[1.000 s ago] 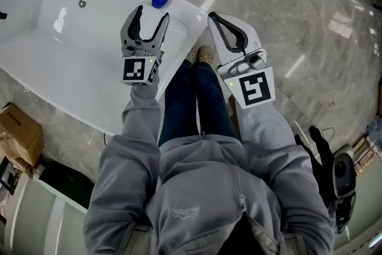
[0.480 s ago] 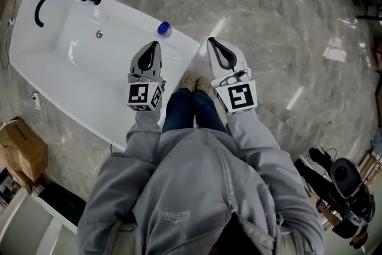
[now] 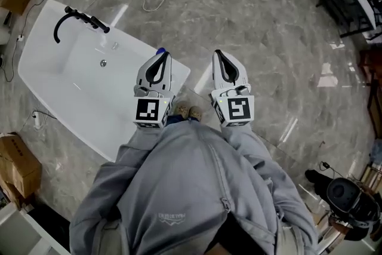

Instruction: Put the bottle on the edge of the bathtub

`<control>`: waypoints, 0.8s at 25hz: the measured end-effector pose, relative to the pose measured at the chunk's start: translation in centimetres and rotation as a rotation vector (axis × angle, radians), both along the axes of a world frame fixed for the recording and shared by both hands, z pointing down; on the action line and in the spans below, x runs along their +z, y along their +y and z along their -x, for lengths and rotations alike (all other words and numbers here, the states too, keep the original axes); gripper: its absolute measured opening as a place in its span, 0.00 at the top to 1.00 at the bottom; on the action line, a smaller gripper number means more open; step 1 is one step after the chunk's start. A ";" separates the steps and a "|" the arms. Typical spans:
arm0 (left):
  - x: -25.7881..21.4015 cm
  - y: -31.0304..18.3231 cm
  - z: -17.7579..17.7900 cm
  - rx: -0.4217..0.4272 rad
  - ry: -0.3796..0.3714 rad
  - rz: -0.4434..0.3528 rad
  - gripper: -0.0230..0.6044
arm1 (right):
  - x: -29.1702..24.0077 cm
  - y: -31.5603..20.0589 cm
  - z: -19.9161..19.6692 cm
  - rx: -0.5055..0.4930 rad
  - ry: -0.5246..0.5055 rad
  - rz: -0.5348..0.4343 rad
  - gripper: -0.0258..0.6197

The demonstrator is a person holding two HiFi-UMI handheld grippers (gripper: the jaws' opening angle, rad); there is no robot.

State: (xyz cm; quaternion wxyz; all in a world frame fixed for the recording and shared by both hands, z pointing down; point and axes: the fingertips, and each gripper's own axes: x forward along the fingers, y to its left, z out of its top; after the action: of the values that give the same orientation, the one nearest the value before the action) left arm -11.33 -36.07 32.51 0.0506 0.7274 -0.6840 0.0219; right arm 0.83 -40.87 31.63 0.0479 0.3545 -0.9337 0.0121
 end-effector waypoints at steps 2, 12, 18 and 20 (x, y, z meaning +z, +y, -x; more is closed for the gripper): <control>-2.3 0.1 -0.8 0.011 -0.002 -0.033 0.96 | -2.1 0.5 -0.8 0.027 -0.020 -0.028 0.96; -8.1 1.0 -4.9 0.078 -0.023 -0.079 0.96 | -7.3 2.7 -5.0 0.097 -0.024 -0.084 0.96; -7.9 2.2 -6.7 0.115 -0.014 -0.083 0.95 | -6.7 4.1 -5.9 0.095 -0.034 -0.071 0.96; -7.8 2.4 -6.9 0.115 -0.021 -0.079 0.95 | -6.5 4.3 -6.1 0.091 -0.037 -0.067 0.96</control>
State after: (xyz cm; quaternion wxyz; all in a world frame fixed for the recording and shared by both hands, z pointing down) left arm -4.39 -33.67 24.73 0.0135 0.7667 -0.6418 0.0054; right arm 6.92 -36.52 25.16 0.0180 0.3976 -0.9173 -0.0102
